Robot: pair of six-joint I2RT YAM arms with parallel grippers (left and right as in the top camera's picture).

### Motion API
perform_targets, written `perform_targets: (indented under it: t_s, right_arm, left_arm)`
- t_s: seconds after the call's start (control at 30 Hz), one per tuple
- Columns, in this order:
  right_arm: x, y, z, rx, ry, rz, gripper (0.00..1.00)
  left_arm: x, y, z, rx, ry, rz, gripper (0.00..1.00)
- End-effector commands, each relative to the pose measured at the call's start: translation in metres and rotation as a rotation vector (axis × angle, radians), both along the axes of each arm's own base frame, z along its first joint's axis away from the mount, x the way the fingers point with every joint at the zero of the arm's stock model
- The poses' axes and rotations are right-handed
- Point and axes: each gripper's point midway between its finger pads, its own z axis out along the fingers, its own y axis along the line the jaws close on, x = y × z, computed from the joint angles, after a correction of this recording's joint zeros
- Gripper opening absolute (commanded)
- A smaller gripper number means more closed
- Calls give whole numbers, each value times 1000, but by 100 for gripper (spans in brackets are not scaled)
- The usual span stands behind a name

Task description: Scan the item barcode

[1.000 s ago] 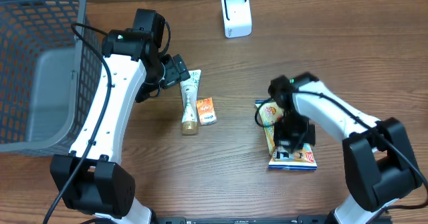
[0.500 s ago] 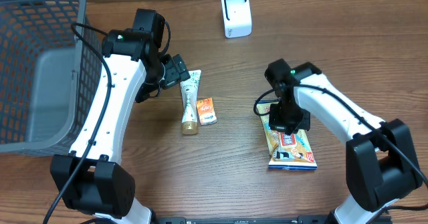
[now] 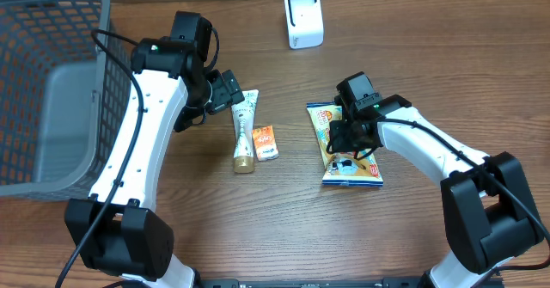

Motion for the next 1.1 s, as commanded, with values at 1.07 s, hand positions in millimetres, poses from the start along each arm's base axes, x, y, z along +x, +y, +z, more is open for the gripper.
perform_targets:
  t_s: [1.07]
  right_arm:
    - [-36,-117,27,-426,202,-388,4]
  left_arm:
    - [0,2,-4,13,7,-12,100]
